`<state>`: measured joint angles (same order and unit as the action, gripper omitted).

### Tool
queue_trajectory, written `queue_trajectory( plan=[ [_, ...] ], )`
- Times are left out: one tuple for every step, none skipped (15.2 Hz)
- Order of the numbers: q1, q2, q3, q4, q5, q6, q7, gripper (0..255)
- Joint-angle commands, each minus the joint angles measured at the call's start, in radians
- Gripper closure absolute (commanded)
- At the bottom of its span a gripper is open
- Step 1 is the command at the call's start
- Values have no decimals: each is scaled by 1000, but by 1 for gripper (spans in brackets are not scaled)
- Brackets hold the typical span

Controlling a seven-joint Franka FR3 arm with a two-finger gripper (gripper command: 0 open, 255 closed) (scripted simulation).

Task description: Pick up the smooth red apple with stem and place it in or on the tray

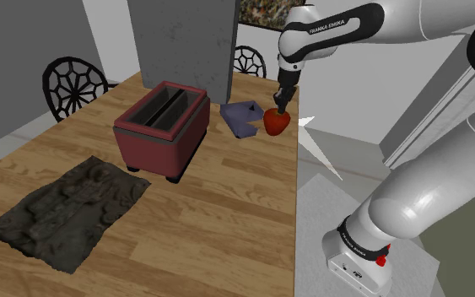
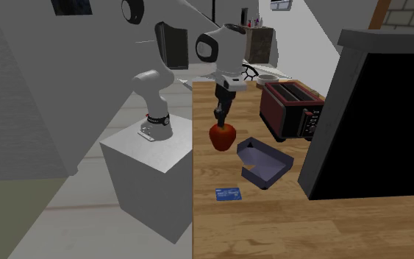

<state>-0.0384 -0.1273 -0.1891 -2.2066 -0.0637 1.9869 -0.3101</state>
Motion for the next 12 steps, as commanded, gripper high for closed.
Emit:
queue_trajectory(
  plan=[
    [-1,-6,0,20,-1,-27,-2,255],
    [-1,-11,0,30,-1,-40,-2,255],
    [0,-15,0,39,-1,-54,-2,255],
    [0,-19,1,49,-2,-67,-2,255],
    [0,-22,1,58,-2,-81,-2,255],
    [0,-26,2,68,-2,-94,-2,255],
    [0,-29,2,79,-2,-108,-2,255],
    [0,-32,3,89,-3,-121,-2,255],
    [0,-35,3,100,-3,-134,-2,255],
    [1,-38,3,111,-3,-148,-2,255],
    [1,-40,4,122,-3,-161,-3,255],
    [1,-42,4,133,-3,-175,-3,255]
  ],
)
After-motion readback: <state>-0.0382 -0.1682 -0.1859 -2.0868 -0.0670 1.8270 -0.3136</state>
